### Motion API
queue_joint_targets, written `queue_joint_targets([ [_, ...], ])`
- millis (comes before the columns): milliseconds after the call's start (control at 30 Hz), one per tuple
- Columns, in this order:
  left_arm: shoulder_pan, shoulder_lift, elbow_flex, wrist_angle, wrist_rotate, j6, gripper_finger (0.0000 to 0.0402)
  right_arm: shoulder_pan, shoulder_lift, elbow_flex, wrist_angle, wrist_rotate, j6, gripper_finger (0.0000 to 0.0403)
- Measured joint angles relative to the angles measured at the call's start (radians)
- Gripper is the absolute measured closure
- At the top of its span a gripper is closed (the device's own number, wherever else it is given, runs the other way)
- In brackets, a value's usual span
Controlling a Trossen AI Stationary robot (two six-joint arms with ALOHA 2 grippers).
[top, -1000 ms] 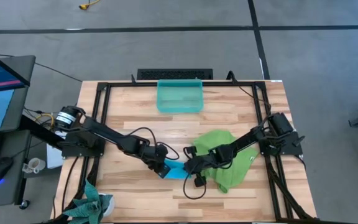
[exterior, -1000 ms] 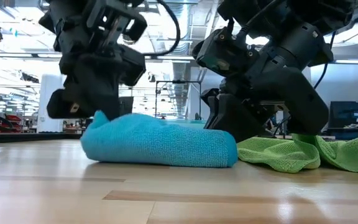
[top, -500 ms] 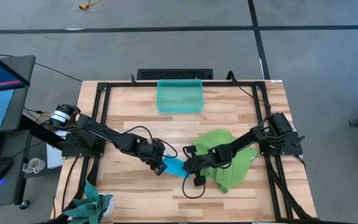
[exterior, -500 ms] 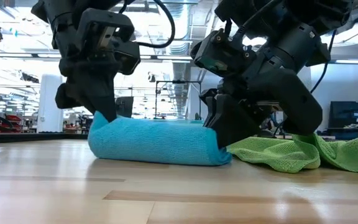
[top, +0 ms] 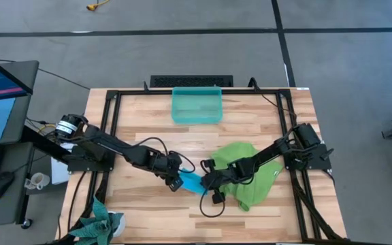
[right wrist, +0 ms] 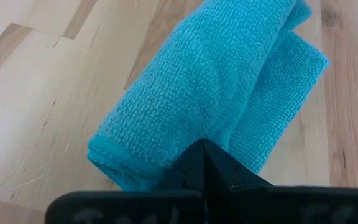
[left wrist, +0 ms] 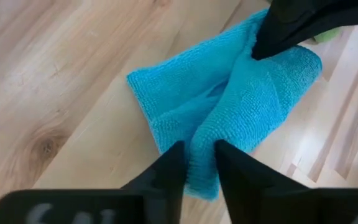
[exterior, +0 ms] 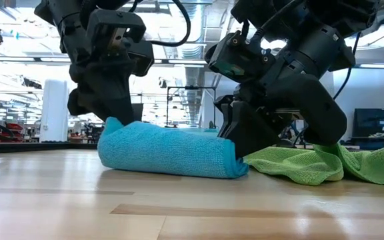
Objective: Roll microfiber towels into tight, uniform cylinder then place into a basket
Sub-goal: Roll the blue microfiber cloth
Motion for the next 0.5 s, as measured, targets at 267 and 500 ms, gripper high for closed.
queue_joint_targets([
  [267, 0.042, -0.004, 0.000, 0.000, 0.037, 0.066, 0.0262, 0.000, 0.000, 0.000, 0.000, 0.000, 0.000, 0.0385],
  [500, 0.068, -0.056, 0.000, -0.023, 0.030, 0.107, 0.0260, 0.000, 0.000, 0.000, 0.000, 0.000, 0.000, 0.0388],
])
